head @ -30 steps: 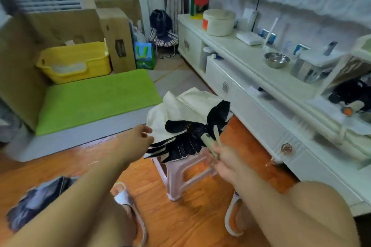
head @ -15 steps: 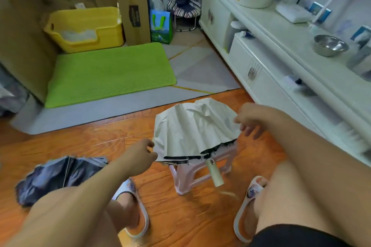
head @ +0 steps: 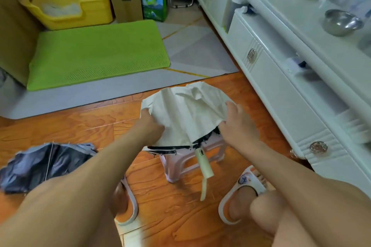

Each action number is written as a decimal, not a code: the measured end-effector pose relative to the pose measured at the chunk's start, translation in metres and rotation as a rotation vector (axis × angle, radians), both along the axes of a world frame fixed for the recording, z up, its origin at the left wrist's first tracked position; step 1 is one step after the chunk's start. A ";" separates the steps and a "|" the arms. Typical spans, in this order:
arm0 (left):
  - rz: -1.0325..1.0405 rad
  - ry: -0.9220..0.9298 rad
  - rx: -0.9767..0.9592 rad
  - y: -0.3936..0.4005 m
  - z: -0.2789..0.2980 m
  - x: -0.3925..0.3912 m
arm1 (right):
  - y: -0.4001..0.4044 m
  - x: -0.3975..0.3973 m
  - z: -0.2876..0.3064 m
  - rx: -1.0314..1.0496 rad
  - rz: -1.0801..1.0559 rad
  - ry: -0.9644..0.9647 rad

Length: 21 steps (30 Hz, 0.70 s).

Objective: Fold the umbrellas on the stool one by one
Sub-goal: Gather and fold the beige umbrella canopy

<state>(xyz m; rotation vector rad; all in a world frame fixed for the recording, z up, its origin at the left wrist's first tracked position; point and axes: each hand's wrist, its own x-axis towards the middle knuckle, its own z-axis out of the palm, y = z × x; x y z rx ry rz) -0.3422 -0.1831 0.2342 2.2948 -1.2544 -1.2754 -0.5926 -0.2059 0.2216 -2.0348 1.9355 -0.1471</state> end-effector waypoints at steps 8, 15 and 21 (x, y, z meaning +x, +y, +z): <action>-0.001 -0.120 -0.083 0.006 -0.002 0.002 | 0.077 0.018 -0.028 0.753 -0.137 -0.232; 0.076 -0.149 -0.073 0.010 -0.004 0.021 | 0.067 0.027 -0.037 0.744 -0.226 -0.407; -0.021 -0.168 0.082 0.018 -0.002 0.045 | 0.054 0.007 -0.022 0.685 -0.119 -0.226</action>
